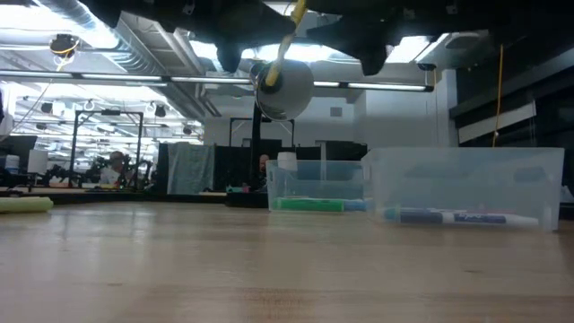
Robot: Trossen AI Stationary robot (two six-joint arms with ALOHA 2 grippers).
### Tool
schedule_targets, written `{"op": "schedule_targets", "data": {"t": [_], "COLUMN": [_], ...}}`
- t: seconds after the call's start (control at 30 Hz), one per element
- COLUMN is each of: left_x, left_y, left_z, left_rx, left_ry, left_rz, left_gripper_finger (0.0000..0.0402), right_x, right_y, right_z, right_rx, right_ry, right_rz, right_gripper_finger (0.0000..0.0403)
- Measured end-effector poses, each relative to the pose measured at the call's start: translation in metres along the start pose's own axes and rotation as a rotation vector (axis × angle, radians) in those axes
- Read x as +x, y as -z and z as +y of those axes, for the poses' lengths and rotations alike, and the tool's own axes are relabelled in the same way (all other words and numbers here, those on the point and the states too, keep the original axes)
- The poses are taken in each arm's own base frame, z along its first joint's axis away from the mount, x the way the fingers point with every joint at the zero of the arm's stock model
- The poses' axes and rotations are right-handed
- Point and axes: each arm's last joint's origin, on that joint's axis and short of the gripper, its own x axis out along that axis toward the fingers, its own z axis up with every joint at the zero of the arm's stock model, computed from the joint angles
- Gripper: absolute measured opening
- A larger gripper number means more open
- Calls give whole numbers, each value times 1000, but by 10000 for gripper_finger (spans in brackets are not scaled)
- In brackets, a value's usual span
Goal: Pick & Place Markers
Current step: Put the yellow pen into the black transparent bin
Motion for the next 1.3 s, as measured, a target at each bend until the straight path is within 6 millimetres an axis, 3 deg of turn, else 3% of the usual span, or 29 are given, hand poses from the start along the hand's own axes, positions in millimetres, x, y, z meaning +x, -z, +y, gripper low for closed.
{"op": "schedule_targets", "data": {"t": [0.33,0.77,1.1,1.3], "left_x": [2,2,2,2], "left_y": [7,7,7,7], "left_z": [1,1,2,2], "left_rx": [9,9,-22,-17], "left_ry": [-10,-10,-37,-27], "left_rz": [52,52,49,56], "left_gripper_finger": [18,27,57,98], "right_x": [19,21,21,21], "right_y": [-7,-5,-4,-3], "right_z": [2,-4,-5,-5], "right_rx": [-22,-26,-30,-31], "right_ry": [-170,-130,-126,-126], "right_rz": [0,27,40,47], "right_gripper_finger": [226,57,55,55]}}
